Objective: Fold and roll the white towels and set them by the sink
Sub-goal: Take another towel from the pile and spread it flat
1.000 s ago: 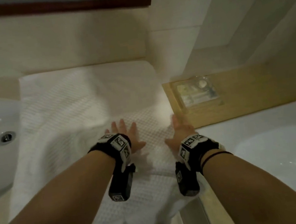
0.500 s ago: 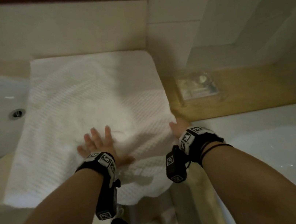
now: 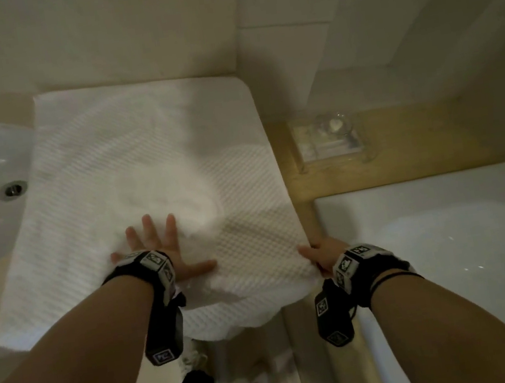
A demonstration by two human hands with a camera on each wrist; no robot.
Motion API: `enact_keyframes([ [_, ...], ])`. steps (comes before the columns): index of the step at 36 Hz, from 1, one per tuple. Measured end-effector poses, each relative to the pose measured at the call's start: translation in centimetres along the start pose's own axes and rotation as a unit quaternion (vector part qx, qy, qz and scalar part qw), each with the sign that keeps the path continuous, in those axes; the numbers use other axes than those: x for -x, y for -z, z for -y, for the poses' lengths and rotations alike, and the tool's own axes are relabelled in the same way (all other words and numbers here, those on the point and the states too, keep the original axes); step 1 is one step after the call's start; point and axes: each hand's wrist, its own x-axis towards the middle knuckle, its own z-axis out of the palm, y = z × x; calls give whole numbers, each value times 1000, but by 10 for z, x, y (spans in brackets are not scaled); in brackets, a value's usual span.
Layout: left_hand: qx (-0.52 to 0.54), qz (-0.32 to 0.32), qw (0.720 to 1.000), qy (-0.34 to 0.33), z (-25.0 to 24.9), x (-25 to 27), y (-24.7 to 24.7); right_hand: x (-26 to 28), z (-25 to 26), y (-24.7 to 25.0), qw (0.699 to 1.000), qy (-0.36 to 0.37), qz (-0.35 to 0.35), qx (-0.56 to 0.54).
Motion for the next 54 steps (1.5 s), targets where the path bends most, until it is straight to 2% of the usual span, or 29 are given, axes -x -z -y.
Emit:
enact_keyframes([
  [4,2,-15,1000,5,3,-10,-4,2,0,-1,997,-7,-2,74],
  [9,-1,-16,1000,0,0,2,-3,0,20,12,993,38,-102,46],
  [12,-4,-21,1000,-7,3,9,-4,3,41,13,989,54,-126,49],
  [15,-13,-24,999,-23,12,12,-5,6,57,1,977,78,-147,132],
  [17,-12,-30,999,-26,20,12,-9,9,68,-9,951,120,-172,225],
  [18,-9,-36,999,-26,23,13,-11,12,75,-14,941,147,-168,255],
  [20,6,-51,998,-20,33,13,-17,15,91,-26,930,194,-119,288],
  [24,53,-79,995,4,66,20,-31,12,121,-64,919,210,-25,334],
  [30,73,-97,992,36,143,39,-61,14,158,-101,891,125,-61,433],
  [32,62,-98,992,47,162,45,-68,23,177,-109,874,122,-45,468],
  [34,80,-105,989,67,176,46,-71,37,201,-121,857,154,-36,491],
  [36,133,-137,978,86,185,47,-70,51,228,-142,855,208,-23,475],
  [38,211,-198,949,129,195,48,-71,62,250,-168,843,234,11,484],
  [41,336,-248,890,183,217,48,-80,60,261,-196,824,195,7,531],
  [43,412,-236,861,181,232,44,-92,68,263,-202,805,197,-13,560],
  [45,450,-213,852,164,238,43,-100,82,268,-199,772,223,-46,594],
  [47,439,-163,871,151,244,40,-107,83,280,-200,741,231,-58,627],
  [49,420,-110,894,109,241,36,-110,83,289,-200,727,223,-43,648],
  [53,409,-51,909,62,242,22,-112,81,299,-207,681,221,-21,698],
  [54,414,-42,908,56,241,19,-111,82,300,-208,686,206,-20,697],
])
